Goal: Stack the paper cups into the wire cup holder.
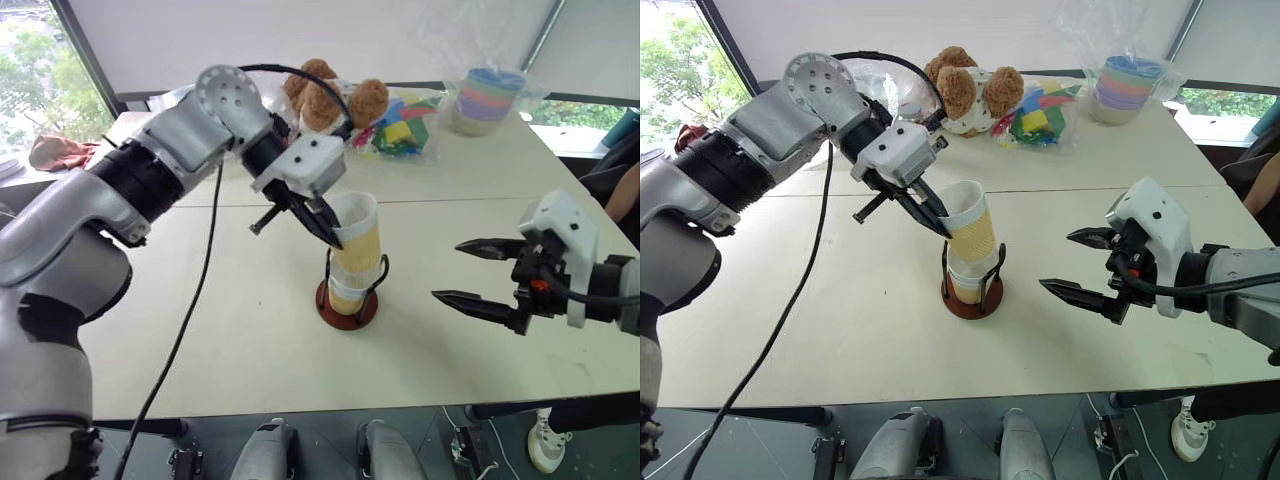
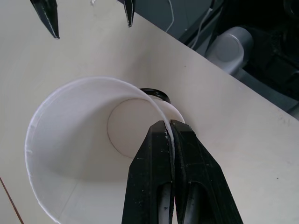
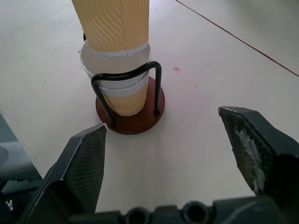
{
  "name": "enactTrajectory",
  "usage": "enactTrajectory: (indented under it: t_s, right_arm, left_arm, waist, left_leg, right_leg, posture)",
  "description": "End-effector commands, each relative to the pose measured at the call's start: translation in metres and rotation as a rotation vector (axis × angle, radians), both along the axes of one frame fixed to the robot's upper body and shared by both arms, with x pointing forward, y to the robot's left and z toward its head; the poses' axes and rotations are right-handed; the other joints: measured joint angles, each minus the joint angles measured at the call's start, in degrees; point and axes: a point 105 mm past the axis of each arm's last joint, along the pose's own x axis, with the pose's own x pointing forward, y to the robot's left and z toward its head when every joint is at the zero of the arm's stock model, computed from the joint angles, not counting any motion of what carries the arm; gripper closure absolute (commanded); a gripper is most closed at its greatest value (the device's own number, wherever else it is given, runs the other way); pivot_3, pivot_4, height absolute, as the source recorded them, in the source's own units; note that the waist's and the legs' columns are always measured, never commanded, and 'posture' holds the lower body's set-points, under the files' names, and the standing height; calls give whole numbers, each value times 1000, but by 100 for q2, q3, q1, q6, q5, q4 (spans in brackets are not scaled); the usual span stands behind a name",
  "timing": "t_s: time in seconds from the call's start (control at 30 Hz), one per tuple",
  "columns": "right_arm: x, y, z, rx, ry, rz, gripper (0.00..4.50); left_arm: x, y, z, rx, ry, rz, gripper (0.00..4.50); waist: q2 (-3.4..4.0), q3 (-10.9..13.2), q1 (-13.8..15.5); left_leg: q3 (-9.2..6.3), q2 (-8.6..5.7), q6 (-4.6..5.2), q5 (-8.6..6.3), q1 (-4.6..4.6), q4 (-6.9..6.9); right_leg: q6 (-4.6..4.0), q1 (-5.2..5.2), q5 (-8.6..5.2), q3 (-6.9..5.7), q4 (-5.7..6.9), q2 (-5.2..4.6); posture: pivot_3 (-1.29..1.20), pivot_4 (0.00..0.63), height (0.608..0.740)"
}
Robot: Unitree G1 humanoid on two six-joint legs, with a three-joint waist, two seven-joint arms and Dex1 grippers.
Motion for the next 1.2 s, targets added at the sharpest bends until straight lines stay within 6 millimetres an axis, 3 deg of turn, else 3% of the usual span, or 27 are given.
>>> enactTrajectory:
  t_s: [0.03,0.13,0.33,0.53,0.63,0.8,0.93,1.07,1.2]
  right_arm:
    - [-1,2,6,11,-45,5,323]
    - [-1,2,6,20,-49,-1,323]
    - [-1,2,4,32,-54,-10,323]
    - [0,-1,-2,54,-42,-24,323]
    - [0,-4,-5,113,-36,-33,323]
    - [18,-18,-26,175,-39,-139,323]
    - [40,-34,-42,206,-85,-246,323]
    - [61,-47,-46,281,-168,-337,323]
    - [81,-64,-55,255,-258,-439,323]
  left_arm:
    - [-3,-4,9,4,-44,-35,4441]
    - [1,-2,5,38,-77,-39,3602]
    - [1,-6,11,14,-82,-48,579]
    - [20,-9,49,-201,-57,87,579]
    - [38,13,57,-349,54,245,579]
    - [66,64,22,-617,201,617,579]
    - [75,92,-12,-824,169,940,579]
    - [72,121,-44,-951,96,1233,579]
    - [55,142,-74,-1080,145,1499,579]
  waist:
    - [0,0,-1]
    - [0,0,-3]
    - [0,0,6]
    - [-2,1,-1]
    - [-1,0,-24]
    - [14,-8,-114]
    - [6,-4,-124]
    - [3,-9,-12]
    - [12,-15,5]
  left_leg:
    - [0,0,0,0,0,0]
    - [0,0,0,0,0,0]
    - [0,0,0,0,-1,1]
    - [-1,-1,1,0,-3,7]
    - [-2,1,7,-4,-2,6]
    - [-1,12,25,-14,28,-2]
    - [-6,19,16,-9,24,0]
    - [-10,5,-2,0,14,4]
    - [-5,-8,-6,1,45,-2]
  right_leg:
    - [0,0,0,0,0,0]
    - [0,0,0,0,1,1]
    - [0,0,0,0,-1,2]
    - [0,2,0,0,-1,3]
    - [3,2,-2,0,-1,8]
    - [10,10,-6,15,10,25]
    - [10,12,-5,24,13,23]
    - [10,11,-3,26,10,10]
    - [11,34,-2,27,10,-16]
  posture:
    - [0,150,740]
    - [0,150,740]
    - [0,150,740]
    - [0,150,740]
    - [0,150,740]
    - [0,150,740]
    - [0,150,740]
    - [0,150,740]
    - [0,150,740]
